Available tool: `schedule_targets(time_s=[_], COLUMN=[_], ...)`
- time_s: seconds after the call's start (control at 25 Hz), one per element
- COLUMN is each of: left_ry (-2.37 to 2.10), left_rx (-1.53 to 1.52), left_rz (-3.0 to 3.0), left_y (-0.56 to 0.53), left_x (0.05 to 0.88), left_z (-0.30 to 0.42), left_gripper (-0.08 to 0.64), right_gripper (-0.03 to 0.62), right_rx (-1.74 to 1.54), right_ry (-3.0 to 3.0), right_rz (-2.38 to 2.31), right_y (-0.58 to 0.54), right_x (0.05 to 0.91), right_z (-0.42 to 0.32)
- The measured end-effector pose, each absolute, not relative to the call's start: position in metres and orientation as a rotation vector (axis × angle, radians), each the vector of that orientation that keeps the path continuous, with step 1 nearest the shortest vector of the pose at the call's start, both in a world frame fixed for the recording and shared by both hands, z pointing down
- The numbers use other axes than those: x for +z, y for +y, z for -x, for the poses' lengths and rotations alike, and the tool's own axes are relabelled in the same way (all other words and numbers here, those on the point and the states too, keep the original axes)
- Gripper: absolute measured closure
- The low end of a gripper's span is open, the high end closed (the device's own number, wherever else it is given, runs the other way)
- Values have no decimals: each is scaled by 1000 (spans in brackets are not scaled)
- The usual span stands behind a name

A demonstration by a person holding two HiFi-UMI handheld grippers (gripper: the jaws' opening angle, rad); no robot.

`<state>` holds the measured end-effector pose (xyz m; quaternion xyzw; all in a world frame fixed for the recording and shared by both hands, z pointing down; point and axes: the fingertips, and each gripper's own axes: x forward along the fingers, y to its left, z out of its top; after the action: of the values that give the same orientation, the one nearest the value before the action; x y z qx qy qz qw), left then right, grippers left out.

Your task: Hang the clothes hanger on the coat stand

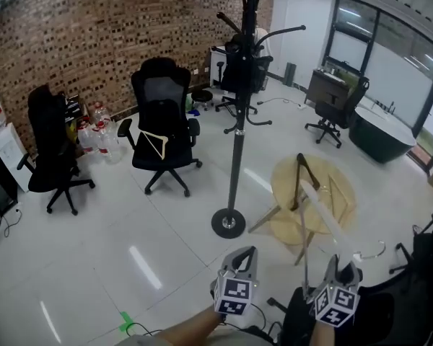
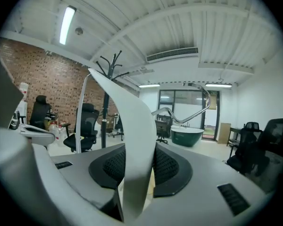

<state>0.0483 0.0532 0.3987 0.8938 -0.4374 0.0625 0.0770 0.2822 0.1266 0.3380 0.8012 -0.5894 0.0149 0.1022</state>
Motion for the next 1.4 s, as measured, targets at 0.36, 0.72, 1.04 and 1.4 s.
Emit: schedule_targets(time_s=[0.36, 0.72, 1.04, 1.4], left_ry=[-1515, -1693, -1717, -1608], left_rx=[177, 288, 284, 189], left_rz=[-2583, -2435, -2406, -2550], left_y=[2, -46, -92, -186], left_x=[394, 426, 435, 403], left_z=[3, -2, 48, 176], left_gripper=[544, 545, 545, 545], right_gripper=[472, 472, 472, 471], right_rx=[-41, -126, -145, -218], right_ry=[-1910, -2048, -2077, -1959], right_rz=[-2132, -1928, -1809, -1864], right_y=[39, -59, -118, -188], right_x=[345, 365, 372, 343], right_z=[-228, -223, -155, -13])
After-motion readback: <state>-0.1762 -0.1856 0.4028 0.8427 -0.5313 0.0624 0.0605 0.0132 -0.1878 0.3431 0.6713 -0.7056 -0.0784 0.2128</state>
